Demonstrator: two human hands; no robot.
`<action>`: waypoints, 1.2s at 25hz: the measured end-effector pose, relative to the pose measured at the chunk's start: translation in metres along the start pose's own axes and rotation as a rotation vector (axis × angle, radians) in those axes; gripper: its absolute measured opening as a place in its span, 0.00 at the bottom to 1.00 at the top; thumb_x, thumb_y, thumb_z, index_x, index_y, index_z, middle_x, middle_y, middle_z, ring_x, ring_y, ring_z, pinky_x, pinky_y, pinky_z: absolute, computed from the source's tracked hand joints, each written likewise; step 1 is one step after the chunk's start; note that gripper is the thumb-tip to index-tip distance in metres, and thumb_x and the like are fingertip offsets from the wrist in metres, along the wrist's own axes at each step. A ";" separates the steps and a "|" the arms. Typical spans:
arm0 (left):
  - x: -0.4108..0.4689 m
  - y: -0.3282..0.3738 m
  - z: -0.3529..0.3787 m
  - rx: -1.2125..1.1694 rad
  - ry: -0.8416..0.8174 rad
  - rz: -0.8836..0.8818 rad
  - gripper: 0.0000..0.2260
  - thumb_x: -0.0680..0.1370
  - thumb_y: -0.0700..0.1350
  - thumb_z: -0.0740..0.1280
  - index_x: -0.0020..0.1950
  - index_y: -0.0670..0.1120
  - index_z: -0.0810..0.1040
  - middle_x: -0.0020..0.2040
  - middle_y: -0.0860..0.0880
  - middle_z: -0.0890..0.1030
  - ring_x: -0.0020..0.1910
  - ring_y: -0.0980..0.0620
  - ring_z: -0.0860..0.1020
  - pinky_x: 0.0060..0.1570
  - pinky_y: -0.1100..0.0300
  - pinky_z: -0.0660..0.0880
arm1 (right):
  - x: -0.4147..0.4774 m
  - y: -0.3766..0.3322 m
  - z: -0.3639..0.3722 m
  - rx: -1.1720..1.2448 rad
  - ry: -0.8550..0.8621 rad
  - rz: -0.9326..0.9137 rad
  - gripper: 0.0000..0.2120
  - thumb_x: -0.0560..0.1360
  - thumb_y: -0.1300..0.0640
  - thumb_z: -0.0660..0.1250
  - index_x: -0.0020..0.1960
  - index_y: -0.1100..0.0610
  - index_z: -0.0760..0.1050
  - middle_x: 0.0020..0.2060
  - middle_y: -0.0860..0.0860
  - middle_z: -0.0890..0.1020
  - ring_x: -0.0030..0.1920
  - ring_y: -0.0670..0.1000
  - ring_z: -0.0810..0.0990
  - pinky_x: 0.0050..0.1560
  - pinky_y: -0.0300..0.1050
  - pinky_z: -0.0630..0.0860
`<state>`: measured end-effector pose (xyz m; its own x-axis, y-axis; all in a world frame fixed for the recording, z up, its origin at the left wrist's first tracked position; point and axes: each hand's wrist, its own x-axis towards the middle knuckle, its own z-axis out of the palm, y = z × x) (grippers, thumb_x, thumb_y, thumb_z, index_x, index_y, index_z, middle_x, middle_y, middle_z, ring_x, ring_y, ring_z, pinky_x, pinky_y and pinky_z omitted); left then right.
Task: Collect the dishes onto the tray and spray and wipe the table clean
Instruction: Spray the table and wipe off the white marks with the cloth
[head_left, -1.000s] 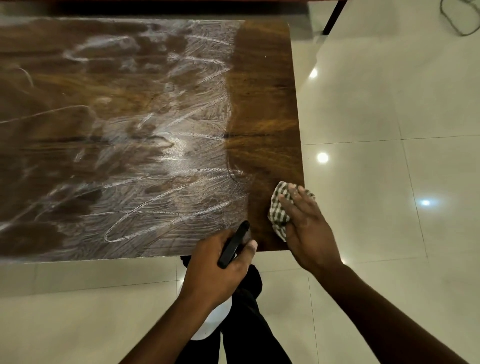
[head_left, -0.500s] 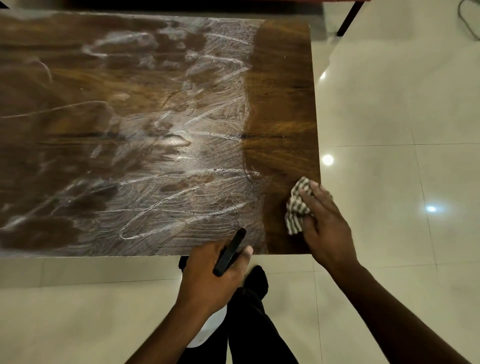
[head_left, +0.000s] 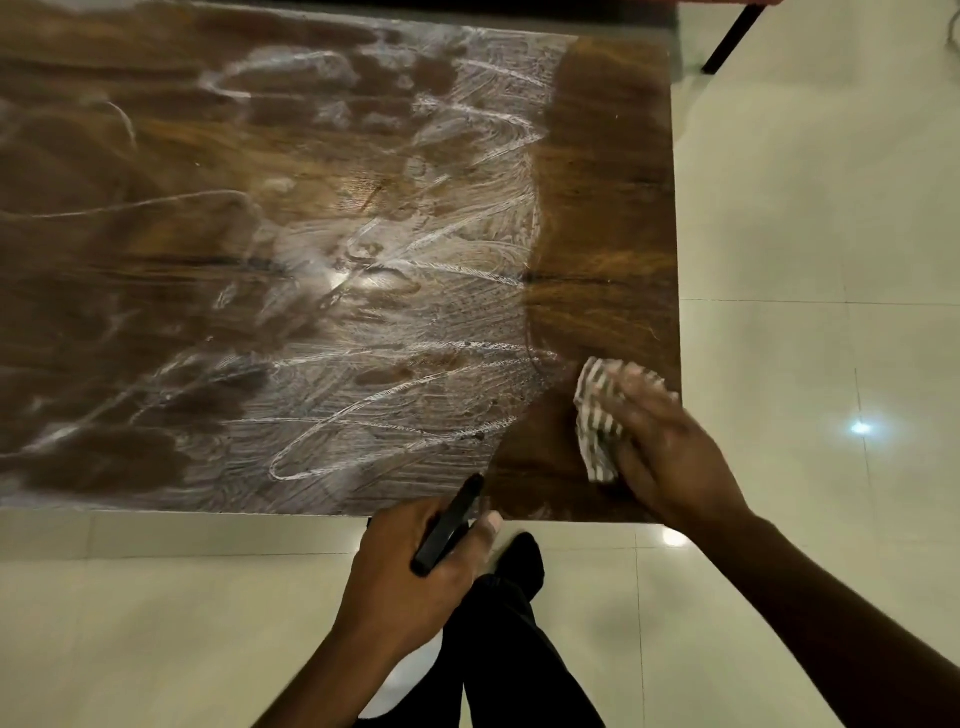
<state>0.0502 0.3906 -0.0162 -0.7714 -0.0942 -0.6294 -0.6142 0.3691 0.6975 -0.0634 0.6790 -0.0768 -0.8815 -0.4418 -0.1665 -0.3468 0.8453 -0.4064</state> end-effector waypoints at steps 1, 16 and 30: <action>0.002 0.001 -0.003 -0.027 -0.006 -0.004 0.25 0.72 0.71 0.68 0.36 0.49 0.77 0.30 0.43 0.79 0.32 0.43 0.82 0.44 0.37 0.81 | 0.020 -0.011 0.003 0.022 0.077 0.178 0.26 0.83 0.49 0.59 0.80 0.52 0.70 0.82 0.54 0.66 0.83 0.55 0.61 0.80 0.59 0.66; 0.027 0.033 -0.052 -0.104 0.034 0.005 0.18 0.76 0.63 0.73 0.41 0.49 0.80 0.32 0.39 0.79 0.32 0.38 0.83 0.44 0.35 0.81 | 0.048 -0.017 -0.002 -0.056 0.058 0.104 0.26 0.83 0.49 0.60 0.80 0.50 0.69 0.81 0.55 0.68 0.82 0.57 0.64 0.76 0.64 0.69; 0.058 0.044 -0.081 -0.061 0.072 0.014 0.22 0.75 0.66 0.71 0.37 0.48 0.79 0.29 0.41 0.80 0.31 0.40 0.82 0.41 0.37 0.81 | 0.063 -0.066 0.027 -0.096 -0.224 -0.556 0.23 0.85 0.46 0.60 0.79 0.50 0.70 0.79 0.52 0.71 0.80 0.55 0.68 0.79 0.52 0.67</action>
<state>-0.0346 0.3261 0.0057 -0.7887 -0.1559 -0.5946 -0.6103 0.3141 0.7272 -0.0875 0.5877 -0.0847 -0.4742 -0.8689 -0.1416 -0.7728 0.4879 -0.4057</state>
